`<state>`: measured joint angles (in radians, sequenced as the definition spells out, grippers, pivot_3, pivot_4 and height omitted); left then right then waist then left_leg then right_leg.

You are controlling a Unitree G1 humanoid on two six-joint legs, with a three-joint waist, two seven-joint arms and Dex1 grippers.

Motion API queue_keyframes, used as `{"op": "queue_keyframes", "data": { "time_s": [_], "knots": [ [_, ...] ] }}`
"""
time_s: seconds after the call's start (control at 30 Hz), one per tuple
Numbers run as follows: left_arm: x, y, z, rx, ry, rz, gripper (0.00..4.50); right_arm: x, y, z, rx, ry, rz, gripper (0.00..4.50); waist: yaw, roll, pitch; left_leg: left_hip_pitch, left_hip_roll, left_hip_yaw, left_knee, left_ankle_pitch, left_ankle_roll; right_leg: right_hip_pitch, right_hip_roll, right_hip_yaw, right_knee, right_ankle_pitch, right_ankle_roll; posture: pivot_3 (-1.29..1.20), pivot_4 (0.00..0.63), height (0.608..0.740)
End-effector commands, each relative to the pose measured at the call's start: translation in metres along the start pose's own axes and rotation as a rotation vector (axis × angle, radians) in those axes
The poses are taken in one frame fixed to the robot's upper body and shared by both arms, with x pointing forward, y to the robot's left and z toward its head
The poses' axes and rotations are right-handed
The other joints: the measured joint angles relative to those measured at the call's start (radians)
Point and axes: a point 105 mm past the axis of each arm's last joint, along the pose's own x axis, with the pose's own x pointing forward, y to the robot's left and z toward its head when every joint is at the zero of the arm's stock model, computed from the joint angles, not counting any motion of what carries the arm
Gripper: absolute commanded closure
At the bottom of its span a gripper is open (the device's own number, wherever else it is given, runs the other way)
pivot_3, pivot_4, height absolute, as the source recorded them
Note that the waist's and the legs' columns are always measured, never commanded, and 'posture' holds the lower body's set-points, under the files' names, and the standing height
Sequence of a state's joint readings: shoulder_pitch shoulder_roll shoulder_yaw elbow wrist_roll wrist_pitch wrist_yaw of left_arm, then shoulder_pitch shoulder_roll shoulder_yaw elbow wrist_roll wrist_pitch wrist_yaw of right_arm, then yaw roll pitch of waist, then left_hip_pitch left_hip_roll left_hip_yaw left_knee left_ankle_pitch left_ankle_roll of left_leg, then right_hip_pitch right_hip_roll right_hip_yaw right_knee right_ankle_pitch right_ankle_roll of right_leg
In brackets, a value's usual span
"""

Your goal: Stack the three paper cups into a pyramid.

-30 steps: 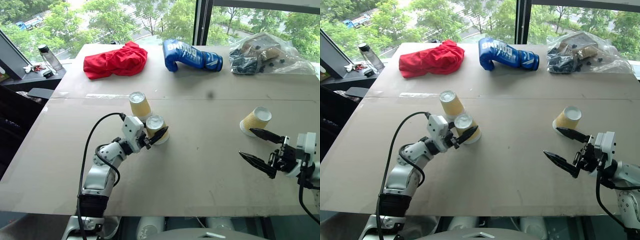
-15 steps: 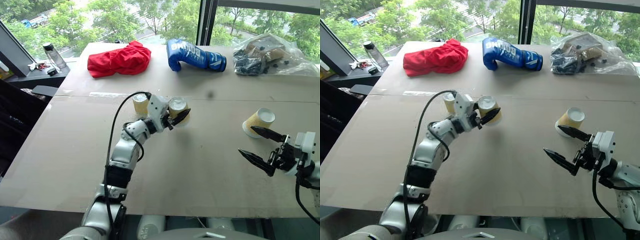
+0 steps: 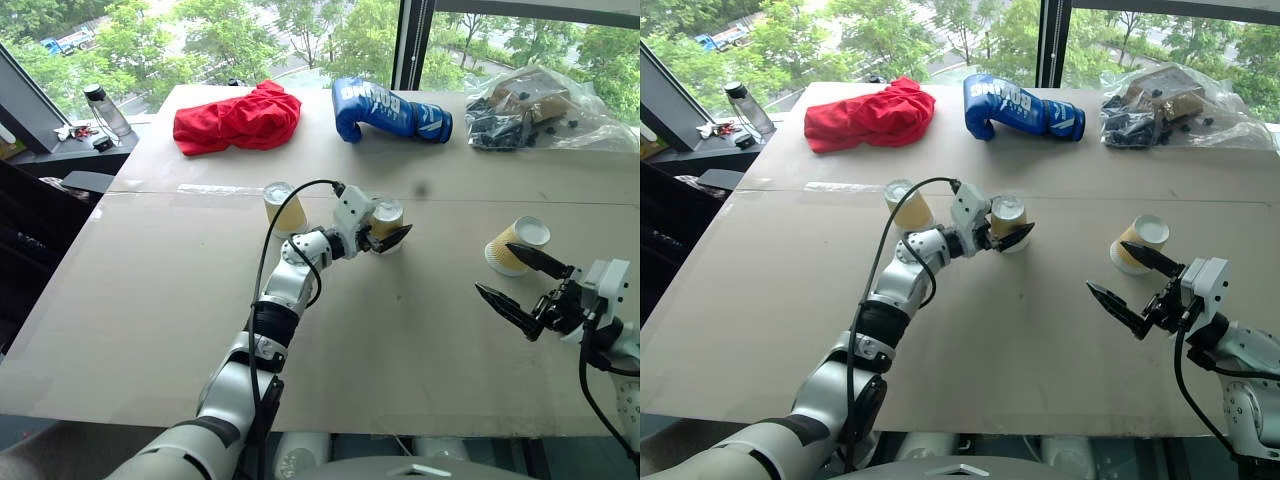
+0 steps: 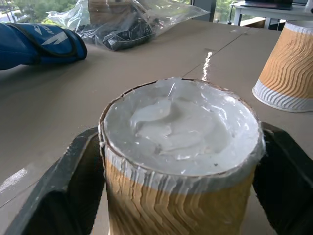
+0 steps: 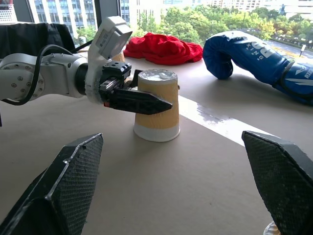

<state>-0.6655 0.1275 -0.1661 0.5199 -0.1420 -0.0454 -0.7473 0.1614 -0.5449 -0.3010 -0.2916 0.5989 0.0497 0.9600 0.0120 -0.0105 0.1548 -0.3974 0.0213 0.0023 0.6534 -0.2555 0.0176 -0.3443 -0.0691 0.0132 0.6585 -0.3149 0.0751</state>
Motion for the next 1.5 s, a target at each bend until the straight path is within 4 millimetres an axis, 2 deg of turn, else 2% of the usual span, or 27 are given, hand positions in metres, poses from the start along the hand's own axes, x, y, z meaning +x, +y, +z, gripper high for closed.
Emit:
{"op": "queue_keyframes", "data": {
  "time_s": [0.03,0.17,0.2,0.3,0.43,0.53,0.63,0.93,1.07,1.17,1.27,1.5],
  "knots": [
    [-0.002,-0.001,0.038,0.085,-0.126,0.000,0.02,-0.004,-0.003,0.007,-0.040,-0.021,-0.022,0.00,0.000,0.000,0.000,0.000,0.000,0.000,0.000,0.000,0.000,0.000,0.000,0.000,0.000,0.000,0.000,0.00,0.150,0.740],
    [-0.014,0.004,0.085,0.129,-0.265,0.029,0.02,-0.005,-0.020,0.015,-0.123,-0.054,-0.128,0.00,-0.001,0.000,0.000,0.000,0.000,0.000,0.000,0.000,0.000,0.000,0.000,0.000,0.000,0.000,0.000,0.00,0.150,0.740],
    [-0.019,0.004,0.097,0.141,-0.281,0.015,0.02,-0.006,-0.029,0.015,-0.156,-0.050,-0.196,0.00,-0.002,0.000,0.000,0.000,0.001,0.000,0.000,0.000,0.000,0.000,0.000,0.001,0.000,0.000,0.000,0.00,0.150,0.740],
    [-0.034,-0.005,0.116,0.140,-0.249,-0.086,0.02,-0.010,-0.048,0.012,-0.195,-0.039,-0.339,0.00,-0.002,0.001,0.000,0.000,0.001,0.000,0.000,0.002,-0.004,0.000,0.000,0.001,0.001,0.000,0.000,0.00,0.150,0.740],
    [-0.054,-0.018,0.114,0.139,-0.092,-0.266,0.02,-0.013,-0.062,-0.001,-0.175,0.024,-0.450,0.00,-0.004,0.002,0.000,0.000,0.001,0.000,0.000,0.003,-0.004,0.000,0.001,0.001,0.001,0.000,0.000,0.00,0.150,0.740],
    [-0.066,-0.019,0.113,0.163,0.006,-0.321,0.02,-0.013,-0.074,-0.014,-0.140,0.076,-0.519,0.00,-0.005,0.002,0.000,0.001,0.001,0.001,0.000,0.003,-0.004,0.000,0.000,0.001,0.001,0.000,0.000,0.00,0.150,0.740],
    [-0.074,-0.022,0.112,0.155,0.057,-0.366,0.02,-0.010,-0.084,-0.016,-0.105,0.059,-0.571,0.00,-0.003,0.003,0.001,0.001,0.000,0.001,0.000,0.002,-0.004,0.000,0.000,0.001,0.001,0.000,0.000,0.00,0.150,0.740],
    [-0.079,-0.023,0.109,0.154,0.101,-0.375,0.02,-0.001,-0.090,-0.025,-0.013,0.039,-0.574,0.00,-0.012,0.003,0.002,0.000,0.001,0.001,0.000,0.001,-0.001,-0.001,0.001,0.002,0.001,0.000,0.000,0.00,0.150,0.740],
    [-0.079,-0.024,0.109,0.150,0.099,-0.376,0.02,0.002,-0.088,-0.023,-0.008,0.011,-0.556,0.00,-0.019,0.003,0.002,0.000,0.001,0.001,0.000,0.000,-0.001,-0.001,0.001,0.002,0.001,0.000,0.000,0.00,0.150,0.740],
    [-0.080,-0.024,0.109,0.147,0.100,-0.377,0.00,0.006,-0.084,-0.021,0.001,-0.012,-0.528,0.81,-0.023,0.003,0.002,0.000,0.001,0.001,0.000,0.000,-0.001,-0.001,0.001,0.002,0.001,0.000,0.000,0.00,0.150,0.740],
    [-0.081,-0.022,0.109,0.143,0.094,-0.367,0.00,0.009,-0.081,-0.021,0.009,-0.021,-0.512,2.12,-0.024,0.003,0.002,0.000,0.001,0.001,0.000,0.000,-0.001,-0.001,0.001,0.002,0.001,0.000,0.000,0.00,0.150,0.740],
    [-0.093,-0.015,0.107,0.119,0.103,-0.300,0.00,0.028,-0.072,-0.014,-0.024,-0.030,-0.429,2.12,-0.027,0.003,0.002,0.000,0.001,0.002,0.000,0.000,-0.001,-0.002,0.001,0.003,0.002,0.000,0.000,0.00,0.150,0.740]
  ]
}}
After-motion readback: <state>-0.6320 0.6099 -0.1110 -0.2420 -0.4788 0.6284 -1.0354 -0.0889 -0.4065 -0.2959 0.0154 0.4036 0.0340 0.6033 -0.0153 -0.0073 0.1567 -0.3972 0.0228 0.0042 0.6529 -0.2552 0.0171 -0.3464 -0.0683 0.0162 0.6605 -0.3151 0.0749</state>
